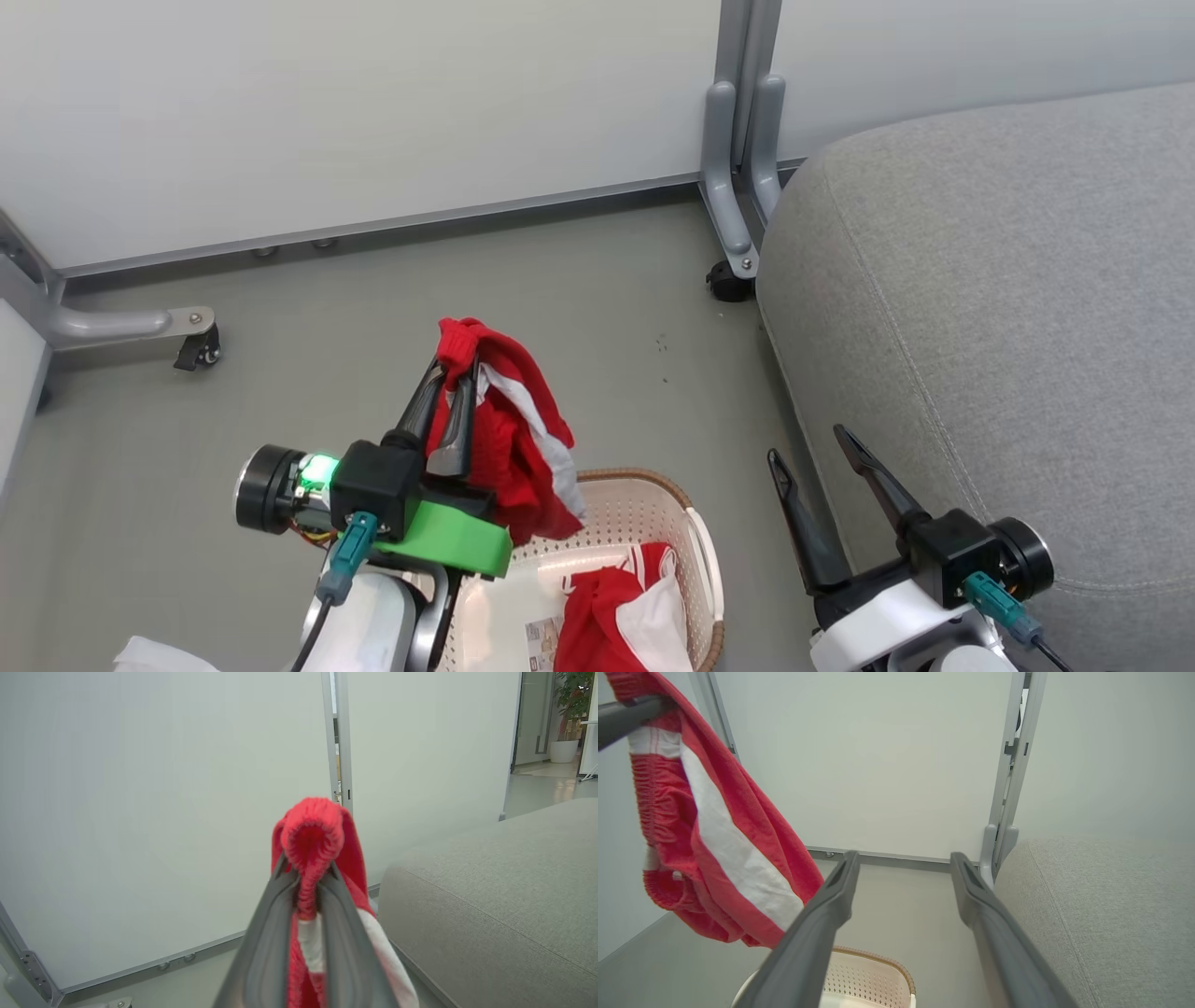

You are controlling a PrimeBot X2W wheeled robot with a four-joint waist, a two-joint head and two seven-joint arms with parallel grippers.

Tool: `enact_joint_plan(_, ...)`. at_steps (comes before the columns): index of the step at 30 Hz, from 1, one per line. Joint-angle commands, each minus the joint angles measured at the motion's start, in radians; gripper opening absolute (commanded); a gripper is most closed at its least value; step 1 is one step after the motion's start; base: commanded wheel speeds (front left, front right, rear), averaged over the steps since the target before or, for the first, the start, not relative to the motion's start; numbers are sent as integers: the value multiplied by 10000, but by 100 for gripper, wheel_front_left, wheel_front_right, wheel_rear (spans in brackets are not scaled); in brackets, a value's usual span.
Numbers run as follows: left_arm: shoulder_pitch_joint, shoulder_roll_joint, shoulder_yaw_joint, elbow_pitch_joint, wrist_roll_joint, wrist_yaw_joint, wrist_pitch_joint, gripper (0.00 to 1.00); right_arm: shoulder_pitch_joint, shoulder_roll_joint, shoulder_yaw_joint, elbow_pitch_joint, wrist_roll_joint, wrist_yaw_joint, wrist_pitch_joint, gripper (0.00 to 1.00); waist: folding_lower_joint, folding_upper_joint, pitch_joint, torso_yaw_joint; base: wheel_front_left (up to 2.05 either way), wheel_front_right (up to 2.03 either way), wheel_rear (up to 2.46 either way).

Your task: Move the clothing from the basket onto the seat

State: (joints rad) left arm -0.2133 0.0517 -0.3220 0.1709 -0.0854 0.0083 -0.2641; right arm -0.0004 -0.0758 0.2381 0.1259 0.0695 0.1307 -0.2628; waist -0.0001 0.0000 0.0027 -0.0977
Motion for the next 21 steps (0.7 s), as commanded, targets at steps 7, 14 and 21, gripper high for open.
enact_joint_plan(7, -134, 13, -153, -309, 131, -169, -5, 0, 198, -107, 243, -145, 177, 1, -31, 100, 1, 0, -67, 97, 0, 0, 0)
enact_joint_plan(14, -165, 1, -409, -430, 86, -150, -7, 0, 164, -190, 436, -162, 178, 1, -31, 100, 1, 0, -103, 142, 0, 0, 0)
enact_joint_plan(21, -277, -7, -733, -427, 83, -167, -7, 0, -33, -132, 676, -194, 231, 1, -31, 100, 1, 0, -176, 208, 0, 0, 0)
